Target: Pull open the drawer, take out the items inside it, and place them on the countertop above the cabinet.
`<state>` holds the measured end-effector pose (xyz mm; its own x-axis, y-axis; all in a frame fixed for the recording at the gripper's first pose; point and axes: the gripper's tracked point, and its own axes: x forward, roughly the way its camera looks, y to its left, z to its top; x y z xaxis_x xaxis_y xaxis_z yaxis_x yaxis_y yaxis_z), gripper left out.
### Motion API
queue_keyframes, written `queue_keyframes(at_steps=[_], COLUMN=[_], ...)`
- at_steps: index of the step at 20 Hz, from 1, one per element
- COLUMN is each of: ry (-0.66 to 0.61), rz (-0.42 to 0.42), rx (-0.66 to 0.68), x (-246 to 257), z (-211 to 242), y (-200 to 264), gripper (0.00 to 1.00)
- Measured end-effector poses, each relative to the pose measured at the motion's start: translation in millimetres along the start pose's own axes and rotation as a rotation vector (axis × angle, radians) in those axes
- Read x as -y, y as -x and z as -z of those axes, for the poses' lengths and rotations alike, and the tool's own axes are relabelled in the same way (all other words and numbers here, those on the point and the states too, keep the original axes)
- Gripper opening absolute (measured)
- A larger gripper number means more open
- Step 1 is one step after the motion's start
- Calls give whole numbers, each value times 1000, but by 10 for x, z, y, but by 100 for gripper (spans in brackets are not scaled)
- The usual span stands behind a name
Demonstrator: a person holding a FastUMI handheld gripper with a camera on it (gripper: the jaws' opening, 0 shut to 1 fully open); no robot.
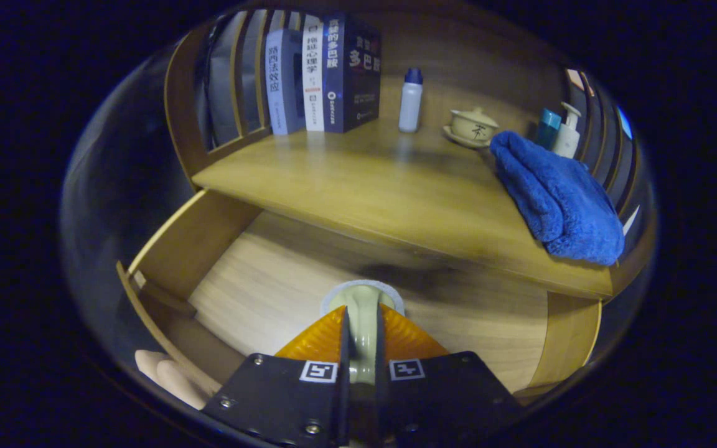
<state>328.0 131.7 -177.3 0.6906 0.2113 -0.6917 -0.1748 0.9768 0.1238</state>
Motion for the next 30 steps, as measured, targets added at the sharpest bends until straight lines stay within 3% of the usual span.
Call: queue_keyframes(at_steps=[8, 18, 25, 30], ry=[-13, -126, -95, -78], rz=[-50, -140, -11, 71], rx=[173, 222, 342, 333], x=[-103, -331, -56, 64], z=[-436, -707, -1137, -1187], y=[469, 677, 562, 225], gripper=[16, 16, 16, 16])
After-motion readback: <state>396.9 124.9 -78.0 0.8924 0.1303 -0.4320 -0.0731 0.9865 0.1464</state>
